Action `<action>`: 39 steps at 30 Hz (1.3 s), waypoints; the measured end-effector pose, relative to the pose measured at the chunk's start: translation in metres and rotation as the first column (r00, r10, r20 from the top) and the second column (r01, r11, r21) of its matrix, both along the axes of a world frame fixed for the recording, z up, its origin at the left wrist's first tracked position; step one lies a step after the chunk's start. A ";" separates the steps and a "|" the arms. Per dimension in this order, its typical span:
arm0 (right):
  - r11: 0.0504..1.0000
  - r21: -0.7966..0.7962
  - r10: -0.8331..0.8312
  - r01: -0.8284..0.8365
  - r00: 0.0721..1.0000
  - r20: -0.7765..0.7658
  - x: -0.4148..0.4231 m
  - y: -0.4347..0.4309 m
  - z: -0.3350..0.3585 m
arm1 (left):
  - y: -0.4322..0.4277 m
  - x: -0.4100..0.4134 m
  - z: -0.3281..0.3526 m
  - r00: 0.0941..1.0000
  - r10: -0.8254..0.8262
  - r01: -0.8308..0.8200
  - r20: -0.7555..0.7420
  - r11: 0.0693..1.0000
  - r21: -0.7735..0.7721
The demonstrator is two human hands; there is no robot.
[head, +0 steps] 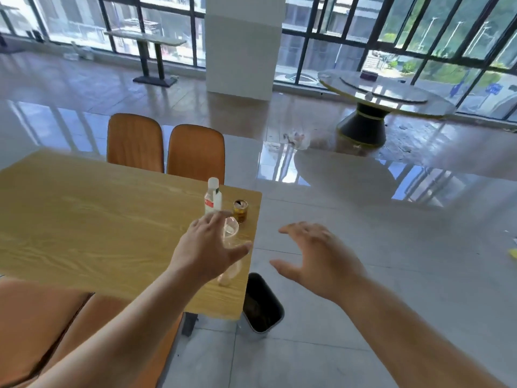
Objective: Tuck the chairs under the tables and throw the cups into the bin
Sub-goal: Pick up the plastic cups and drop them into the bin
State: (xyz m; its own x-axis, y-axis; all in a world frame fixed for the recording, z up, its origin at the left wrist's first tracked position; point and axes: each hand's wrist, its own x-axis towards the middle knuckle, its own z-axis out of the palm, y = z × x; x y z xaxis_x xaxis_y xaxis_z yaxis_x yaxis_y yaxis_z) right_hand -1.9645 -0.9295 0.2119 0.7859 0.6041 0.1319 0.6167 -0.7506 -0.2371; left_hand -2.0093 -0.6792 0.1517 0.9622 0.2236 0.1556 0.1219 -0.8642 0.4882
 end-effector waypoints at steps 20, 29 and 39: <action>0.866 0.178 0.498 -0.467 0.834 -0.239 0.310 0.029 -0.054 | -0.047 0.119 -0.005 0.753 0.613 -0.632 -0.240 0.775 -0.005; 0.690 0.101 0.683 -0.716 0.599 -0.417 0.379 0.052 -0.104 | -0.165 0.080 -0.028 0.307 0.875 -0.926 -0.375 0.365 0.094; 0.628 0.129 0.695 -0.768 0.478 -0.538 0.354 0.138 -0.186 | -0.139 0.126 -0.135 0.105 0.883 -0.994 -0.457 0.080 -0.074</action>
